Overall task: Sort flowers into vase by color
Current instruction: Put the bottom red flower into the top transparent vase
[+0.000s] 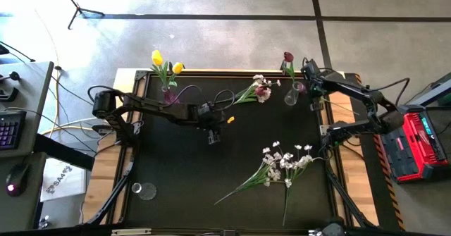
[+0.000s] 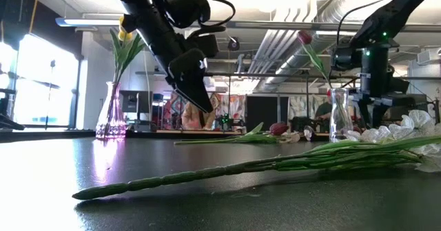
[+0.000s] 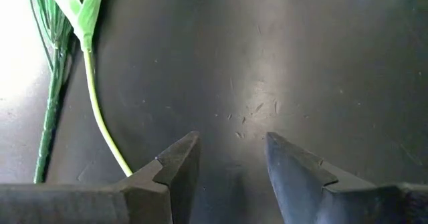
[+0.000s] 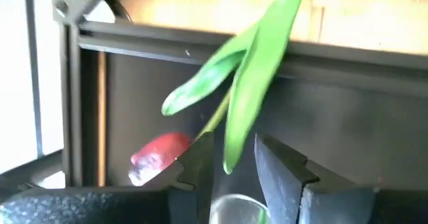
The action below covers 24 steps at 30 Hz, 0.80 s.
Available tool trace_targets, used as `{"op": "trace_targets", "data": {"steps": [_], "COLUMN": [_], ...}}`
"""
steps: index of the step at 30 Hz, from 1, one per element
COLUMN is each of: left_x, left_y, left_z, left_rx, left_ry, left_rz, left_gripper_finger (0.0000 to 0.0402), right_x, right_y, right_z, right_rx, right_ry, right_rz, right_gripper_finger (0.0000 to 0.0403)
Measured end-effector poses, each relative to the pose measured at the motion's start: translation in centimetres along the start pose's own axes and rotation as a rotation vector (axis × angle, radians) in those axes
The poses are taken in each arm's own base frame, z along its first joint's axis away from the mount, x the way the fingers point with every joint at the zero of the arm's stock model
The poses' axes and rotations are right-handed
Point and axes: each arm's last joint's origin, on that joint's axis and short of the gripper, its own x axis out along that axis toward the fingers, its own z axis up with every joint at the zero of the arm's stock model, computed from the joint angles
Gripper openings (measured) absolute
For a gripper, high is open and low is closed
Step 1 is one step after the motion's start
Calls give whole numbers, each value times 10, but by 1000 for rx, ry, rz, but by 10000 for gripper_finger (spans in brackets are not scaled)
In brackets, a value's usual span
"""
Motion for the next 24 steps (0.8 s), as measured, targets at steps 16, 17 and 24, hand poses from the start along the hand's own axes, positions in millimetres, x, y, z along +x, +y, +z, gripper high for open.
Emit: {"op": "trace_targets", "data": {"steps": [16,17,24], "left_x": [0,0,0], "left_y": [2,2,3], "left_z": [7,6,5], "left_rx": [-33,-33,-31], "left_ry": [-71,-65,-50], "left_rz": [33,33,54], "left_gripper_finger": [158,158,158], "right_x": [36,38,44], "right_y": [15,15,16], "right_z": [-6,-7,-7], "right_rx": [89,88,84], "right_ry": [-4,-6,-67], "right_rz": [-18,-19,-17], "right_gripper_finger": [99,99,91]}}
